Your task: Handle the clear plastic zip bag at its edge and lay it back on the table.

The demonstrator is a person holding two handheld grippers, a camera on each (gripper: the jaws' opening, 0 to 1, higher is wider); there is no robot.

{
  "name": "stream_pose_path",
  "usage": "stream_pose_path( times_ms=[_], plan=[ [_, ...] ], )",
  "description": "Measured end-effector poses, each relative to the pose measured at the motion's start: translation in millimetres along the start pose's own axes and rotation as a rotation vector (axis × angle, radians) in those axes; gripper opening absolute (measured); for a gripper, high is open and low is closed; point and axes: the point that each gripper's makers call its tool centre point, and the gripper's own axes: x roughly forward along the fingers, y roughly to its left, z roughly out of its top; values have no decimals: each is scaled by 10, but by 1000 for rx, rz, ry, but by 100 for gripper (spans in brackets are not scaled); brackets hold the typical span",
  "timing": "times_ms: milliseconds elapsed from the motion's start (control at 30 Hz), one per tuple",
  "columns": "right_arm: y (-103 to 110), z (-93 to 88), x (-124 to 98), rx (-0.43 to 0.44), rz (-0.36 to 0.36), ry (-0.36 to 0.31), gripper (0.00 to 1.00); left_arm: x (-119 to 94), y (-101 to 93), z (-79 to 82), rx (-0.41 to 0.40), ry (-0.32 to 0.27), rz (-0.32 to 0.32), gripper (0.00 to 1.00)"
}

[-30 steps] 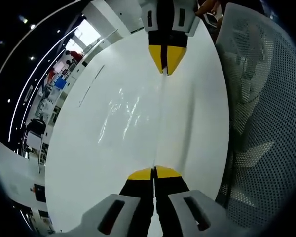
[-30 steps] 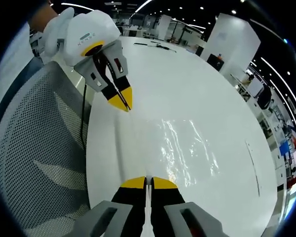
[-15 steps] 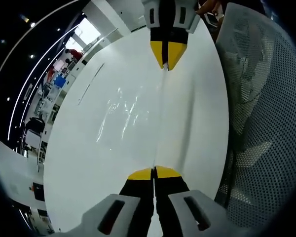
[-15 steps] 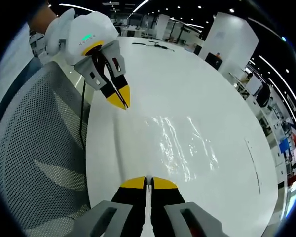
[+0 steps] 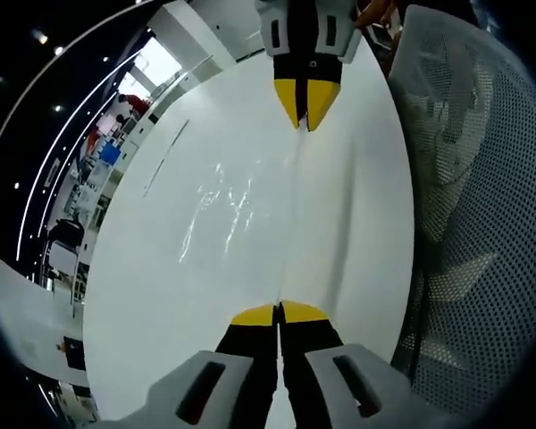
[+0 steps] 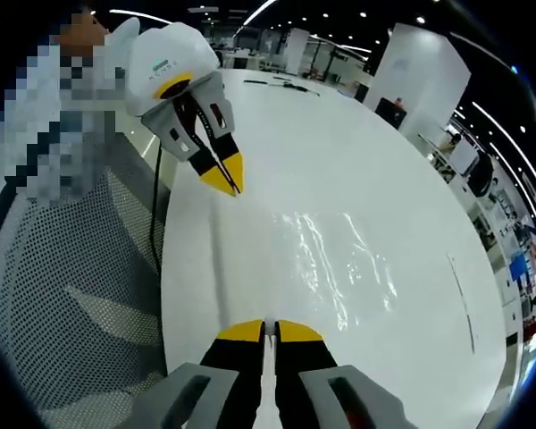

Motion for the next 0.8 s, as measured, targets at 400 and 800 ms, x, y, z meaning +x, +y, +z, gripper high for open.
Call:
stream_pose_path(
  times_ms=[400, 800],
  plan=[
    [-59, 398, -149, 155, 21, -183, 14, 47, -30, 19, 59, 5, -1, 0],
    [-95, 520, 8, 116, 27, -161, 13, 6, -62, 9, 51, 5, -6, 0]
  ],
)
